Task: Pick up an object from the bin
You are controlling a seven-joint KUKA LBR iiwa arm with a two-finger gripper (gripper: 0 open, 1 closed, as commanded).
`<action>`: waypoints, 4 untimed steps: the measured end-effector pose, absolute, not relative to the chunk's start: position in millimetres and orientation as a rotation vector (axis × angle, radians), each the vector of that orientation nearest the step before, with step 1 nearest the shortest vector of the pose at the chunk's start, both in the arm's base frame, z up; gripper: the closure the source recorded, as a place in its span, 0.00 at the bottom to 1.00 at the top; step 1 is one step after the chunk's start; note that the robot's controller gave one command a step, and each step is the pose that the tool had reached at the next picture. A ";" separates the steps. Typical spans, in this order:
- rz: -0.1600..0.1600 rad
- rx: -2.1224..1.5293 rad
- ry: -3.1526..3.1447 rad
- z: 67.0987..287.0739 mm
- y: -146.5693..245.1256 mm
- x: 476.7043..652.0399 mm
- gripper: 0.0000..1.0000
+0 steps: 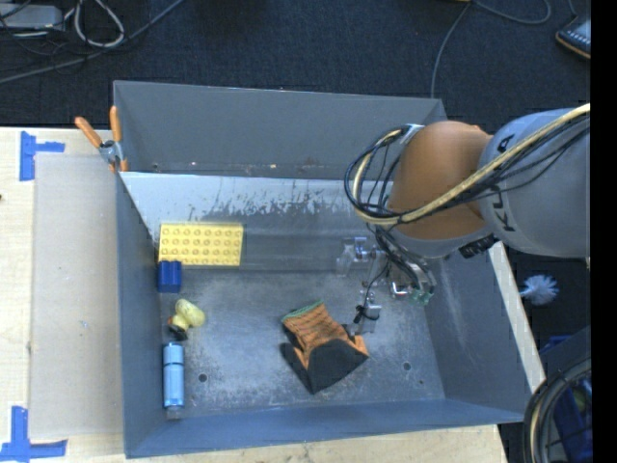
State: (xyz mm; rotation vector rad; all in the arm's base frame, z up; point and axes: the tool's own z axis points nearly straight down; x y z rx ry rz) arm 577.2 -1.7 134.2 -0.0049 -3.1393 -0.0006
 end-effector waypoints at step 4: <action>-0.003 0.111 -3.131 71.5 33.5 538.9 1.00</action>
Offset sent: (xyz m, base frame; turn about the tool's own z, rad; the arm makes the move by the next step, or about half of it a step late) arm -0.0083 0.0292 -0.0389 -0.0058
